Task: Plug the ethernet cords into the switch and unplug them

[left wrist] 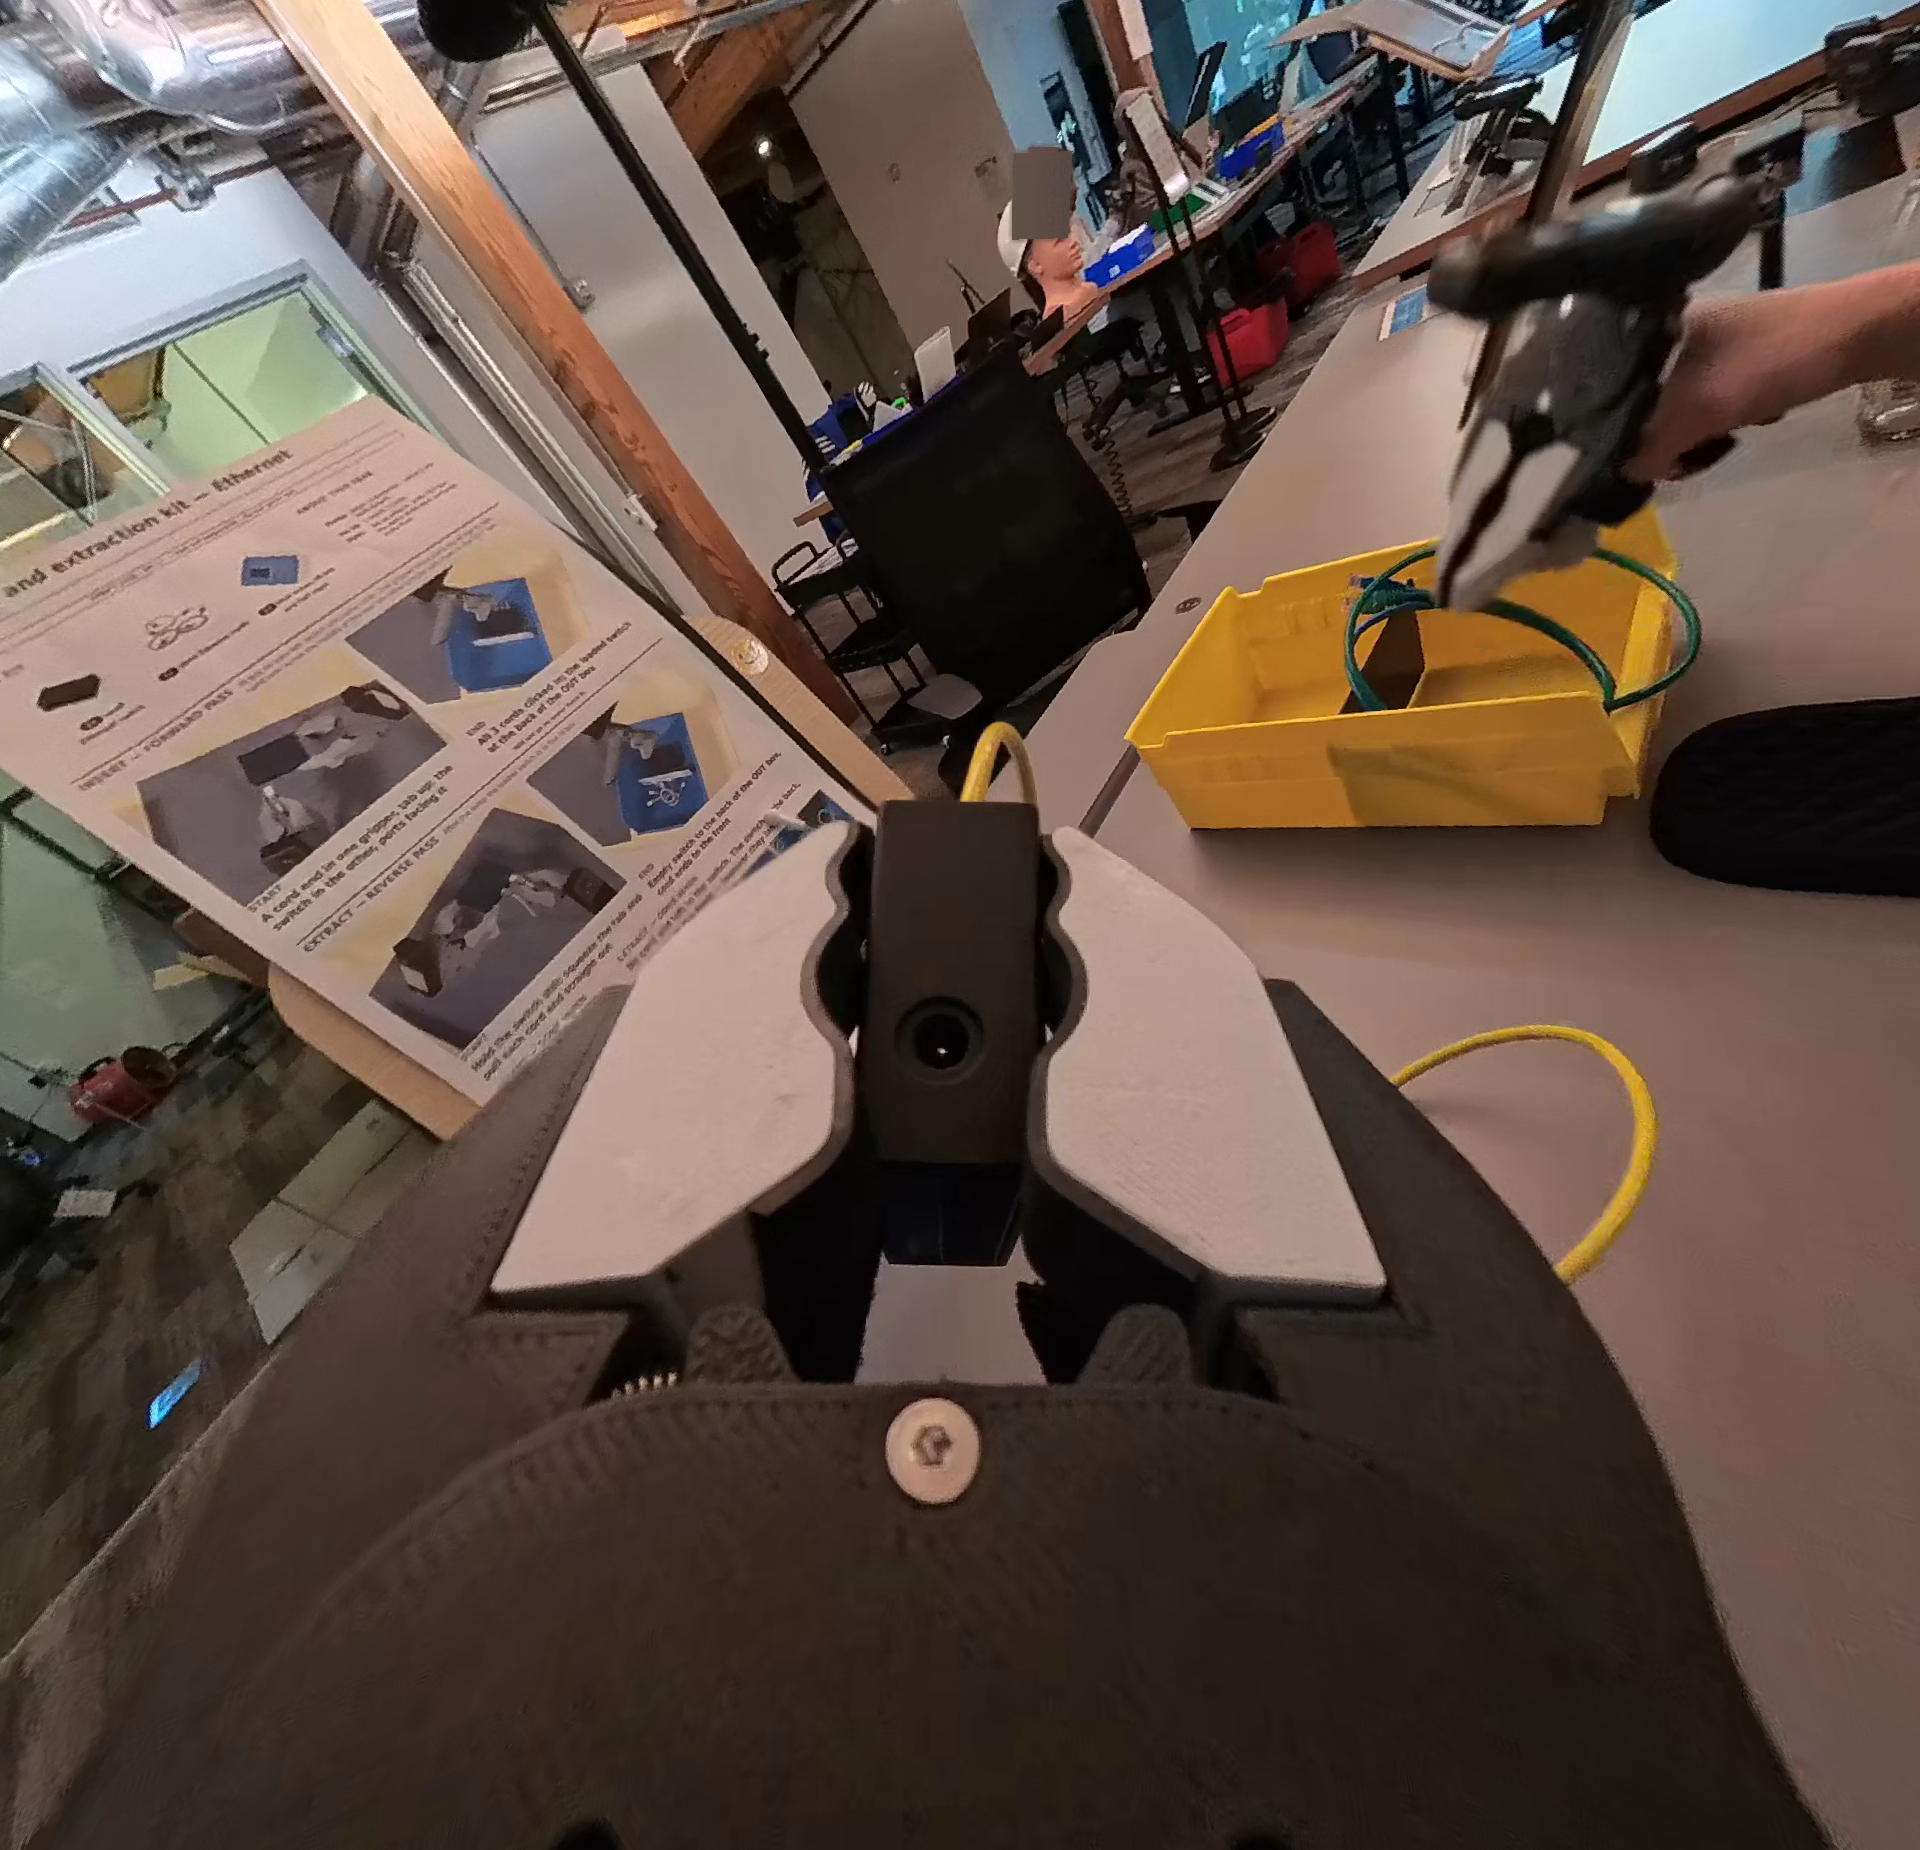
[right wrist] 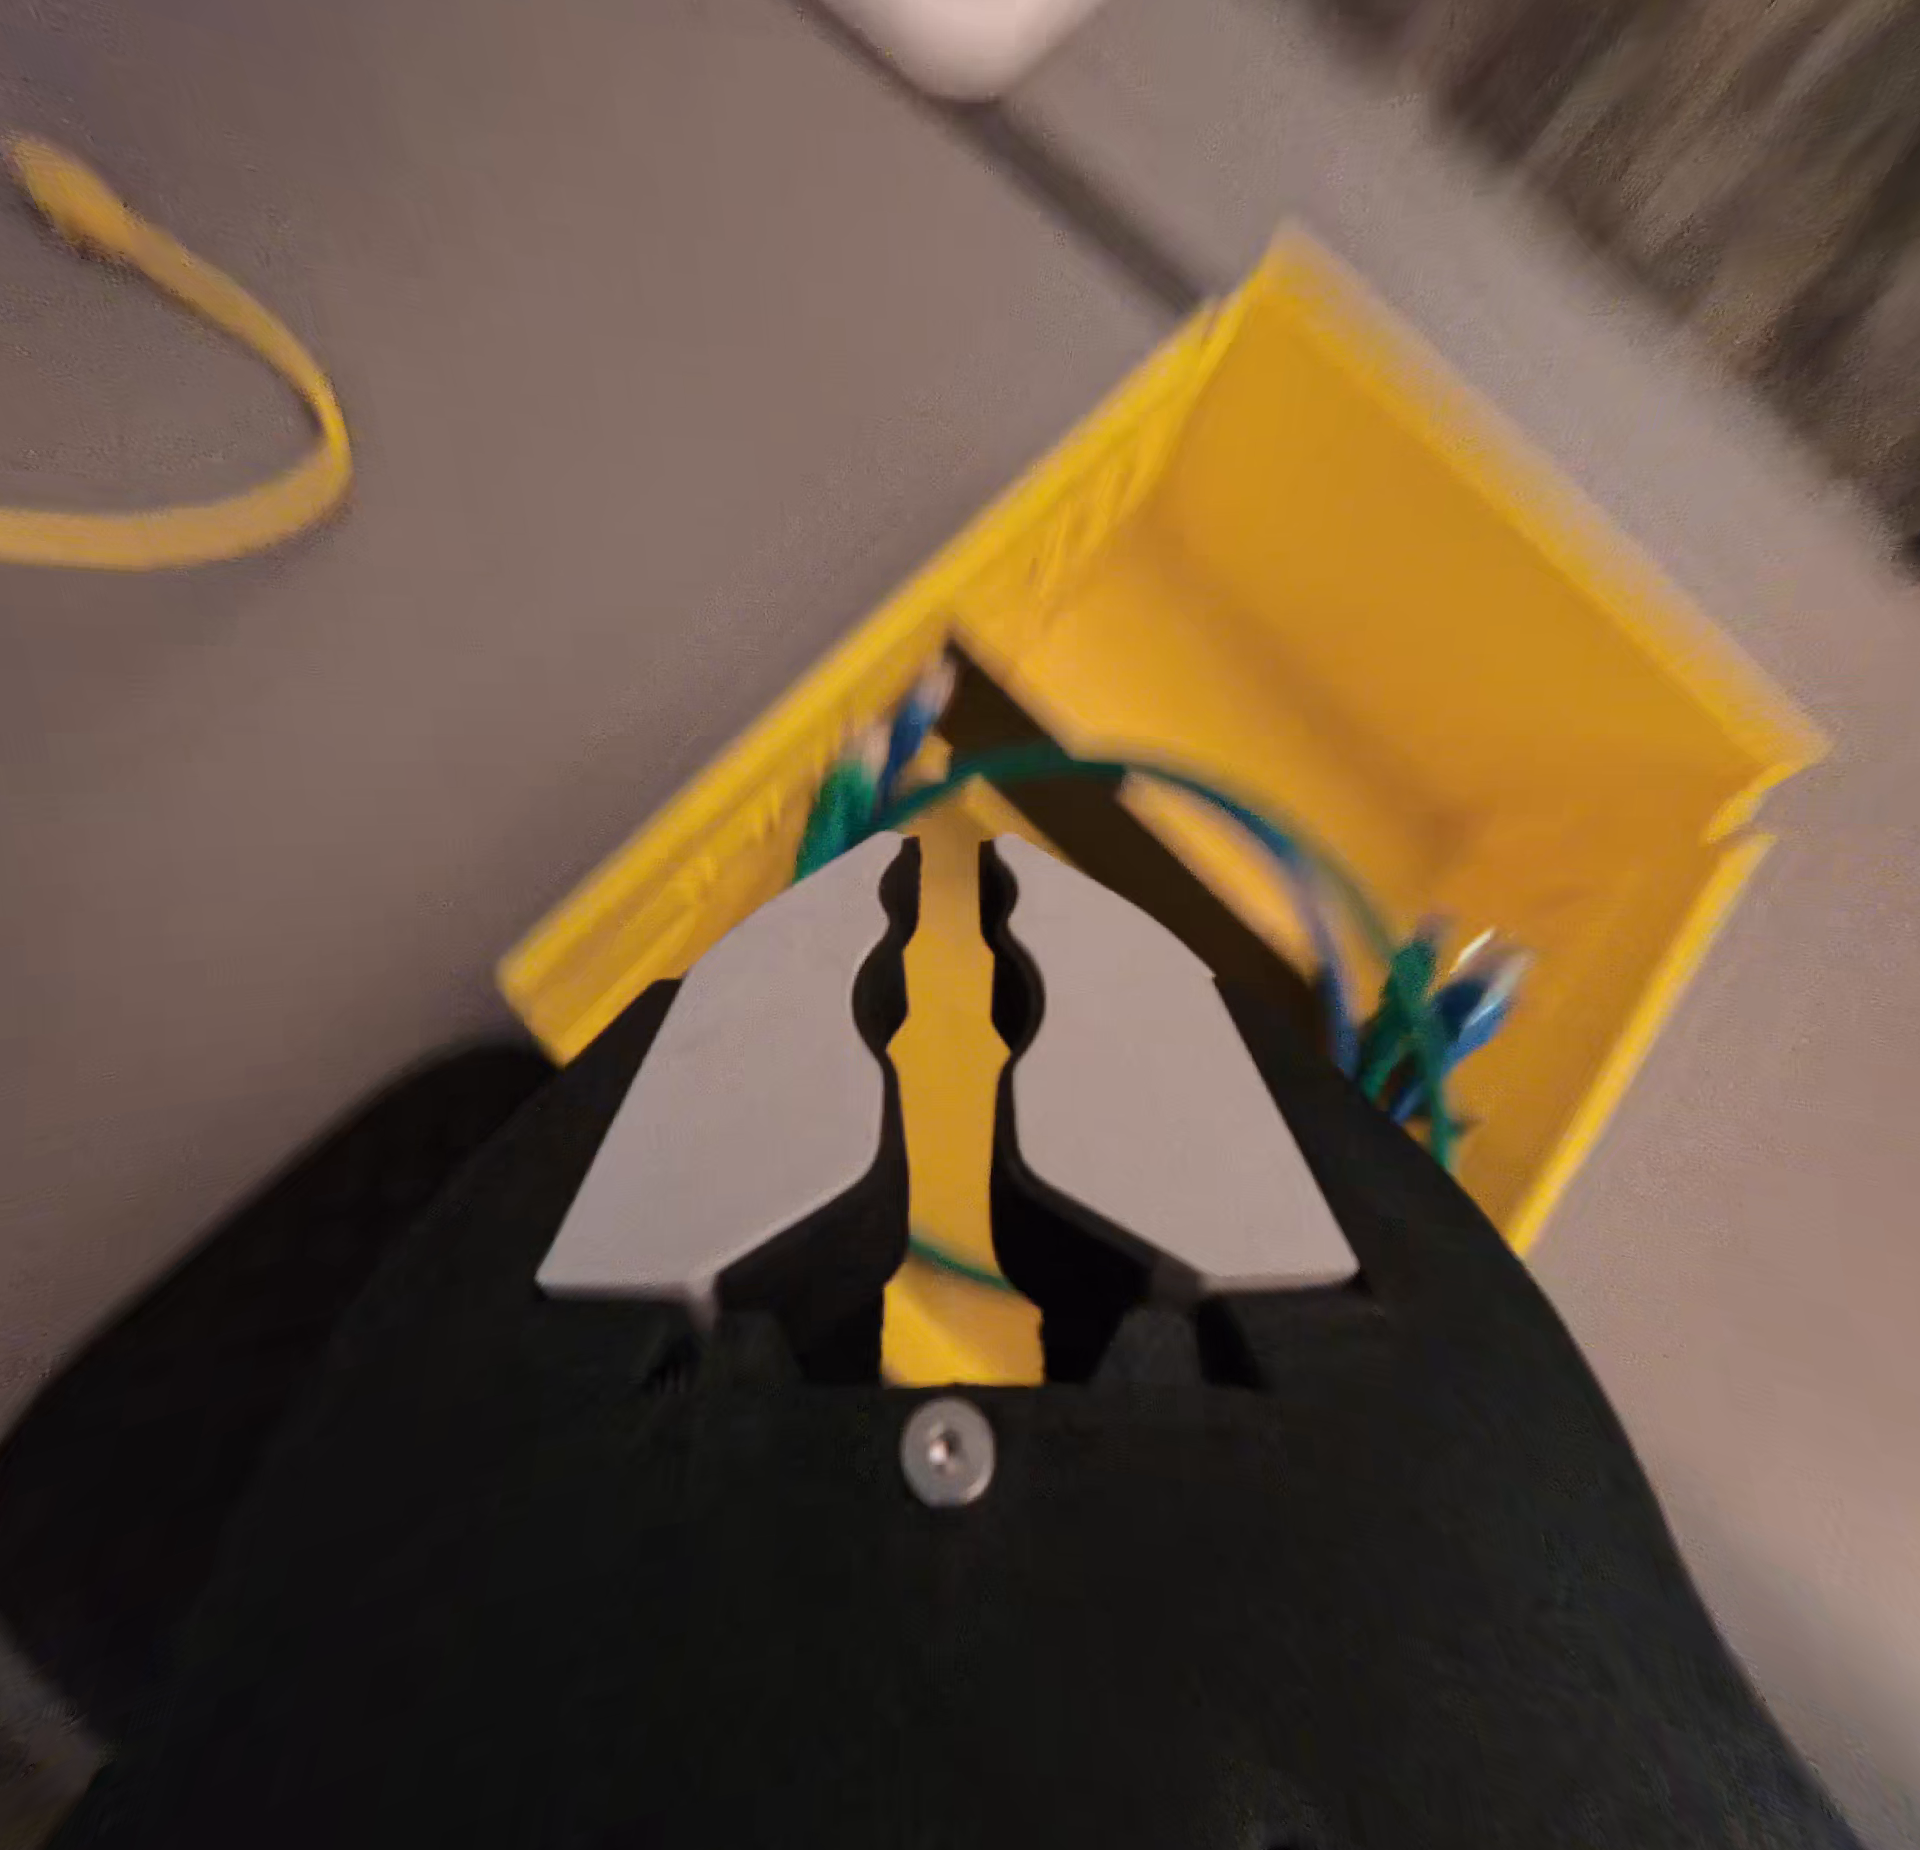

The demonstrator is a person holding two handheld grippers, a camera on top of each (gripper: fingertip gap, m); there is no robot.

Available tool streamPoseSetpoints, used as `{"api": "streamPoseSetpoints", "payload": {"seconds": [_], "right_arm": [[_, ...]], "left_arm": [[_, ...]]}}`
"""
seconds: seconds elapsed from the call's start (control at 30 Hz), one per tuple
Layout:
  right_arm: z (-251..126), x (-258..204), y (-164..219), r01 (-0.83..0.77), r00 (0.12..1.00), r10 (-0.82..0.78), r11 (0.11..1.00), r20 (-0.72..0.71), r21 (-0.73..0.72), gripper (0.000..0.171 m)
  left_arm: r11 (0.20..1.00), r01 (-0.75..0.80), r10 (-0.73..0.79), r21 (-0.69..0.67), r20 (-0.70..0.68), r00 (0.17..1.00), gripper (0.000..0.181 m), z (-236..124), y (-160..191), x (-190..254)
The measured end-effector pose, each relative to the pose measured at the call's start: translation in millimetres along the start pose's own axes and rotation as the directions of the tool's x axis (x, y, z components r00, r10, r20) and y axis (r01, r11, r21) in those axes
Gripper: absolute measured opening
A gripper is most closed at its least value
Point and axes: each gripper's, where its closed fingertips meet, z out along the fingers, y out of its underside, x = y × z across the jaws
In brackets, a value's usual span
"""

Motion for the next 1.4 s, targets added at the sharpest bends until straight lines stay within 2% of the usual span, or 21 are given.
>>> {"api": "streamPoseSetpoints", "payload": {"seconds": [0.03,0.1,0.17,0.2,0.27,0.33,0.47,0.53,0.63,0.67,0.7,0.73,0.83,0.93,0.97,1.03,1.1,1.2,1.33,1.4], "right_arm": [[-15,-5,-32,0.04,0.999,-0.035,0.99,-0.042,0.137,0.016],[-40,-47,-92,0.144,0.989,-0.145,0.906,-0.028,0.398,0.026],[-52,-117,-132,0.168,0.955,-0.278,0.791,0.101,0.588,0.028],[-52,-157,-144,0.138,0.917,-0.341,0.76,0.208,0.636,0.028],[-42,-221,-159,0.052,0.839,-0.391,0.75,0.378,0.659,0.029],[-22,-261,-177,-0.014,0.811,-0.383,0.743,0.443,0.669,0.037],[24,-282,-221,-0.107,0.873,-0.258,0.725,0.413,0.68,0.059],[34,-283,-242,-0.13,0.889,-0.24,0.684,0.389,0.718,0.067],[15,-284,-263,-0.235,0.844,-0.302,0.536,0.444,0.811,0.065],[4,-285,-265,-0.268,0.819,-0.34,0.485,0.462,0.832,0.06],[-6,-292,-262,-0.262,0.784,-0.413,0.457,0.463,0.85,0.041],[-7,-292,-259,-0.239,0.786,-0.427,0.456,0.447,0.857,0.037],[-6,-287,-248,-0.095,0.83,-0.45,0.467,0.329,0.879,0.032],[3,-258,-240,0.182,0.909,-0.415,0.501,0.05,0.846,0.031],[2,-250,-239,0.283,0.908,-0.413,0.493,-0.065,0.823,0.031],[-2,-235,-237,0.485,0.857,-0.424,0.469,-0.293,0.738,0.03],[-4,-225,-235,0.634,0.769,-0.45,0.448,-0.454,0.63,0.03],[-5,-220,-232,0.746,0.665,-0.483,0.402,-0.569,0.53,0.03],[-4,-219,-228,0.85,0.527,-0.52,0.324,-0.673,0.416,0.03],[-4,-217,-228,0.882,0.469,-0.52,0.303,-0.713,0.36,0.03]], "left_arm": [[1.0,-0.01,0.01,0.015,-0.014,1.0,0.029,2,-2,3],[0.998,-0.014,0.017,0.056,-0.057,0.998,0.028,6,-7,11],[0.995,0.007,0.001,0.095,-0.086,0.996,0.028,10,-13,17],[0.994,0.017,-0.006,0.104,-0.105,0.994,0.029,12,-15,21],[0.993,0.024,-0.007,0.113,-0.145,0.989,0.029,16,-17,29],[0.992,0.03,-0.009,0.126,-0.17,0.985,0.029,20,-21,37],[0.981,0.069,-0.025,0.179,-0.237,0.971,0.028,24,-34,54],[0.974,0.096,-0.032,0.208,-0.29,0.957,0.029,24,-40,64],[0.952,0.168,-0.061,0.254,-0.38,0.923,0.029,21,-51,77],[0.944,0.195,-0.072,0.264,-0.413,0.908,0.029,21,-54,80],[0.94,0.214,-0.08,0.267,-0.437,0.896,0.028,22,-55,83],[0.936,0.226,-0.083,0.271,-0.453,0.888,0.028,22,-55,84],[0.94,0.227,-0.076,0.256,-0.489,0.869,0.03,23,-48,86],[0.967,0.174,-0.082,0.185,-0.42,0.904,0.038,30,-32,80],[0.966,0.196,-0.113,0.17,-0.402,0.909,0.052,32,-29,77],[0.95,0.275,-0.2,0.146,-0.389,0.899,0.062,36,-27,70],[0.908,0.403,-0.323,0.115,-0.423,0.847,0.076,42,-27,67],[0.866,0.5,-0.419,0.024,-0.512,0.75,0.078,50,-21,77],[0.873,0.482,-0.457,-0.078,-0.476,0.751,0.081,67,-1,85],[0.857,0.503,-0.483,-0.115,-0.521,0.704,0.067,69,0,94]]}}
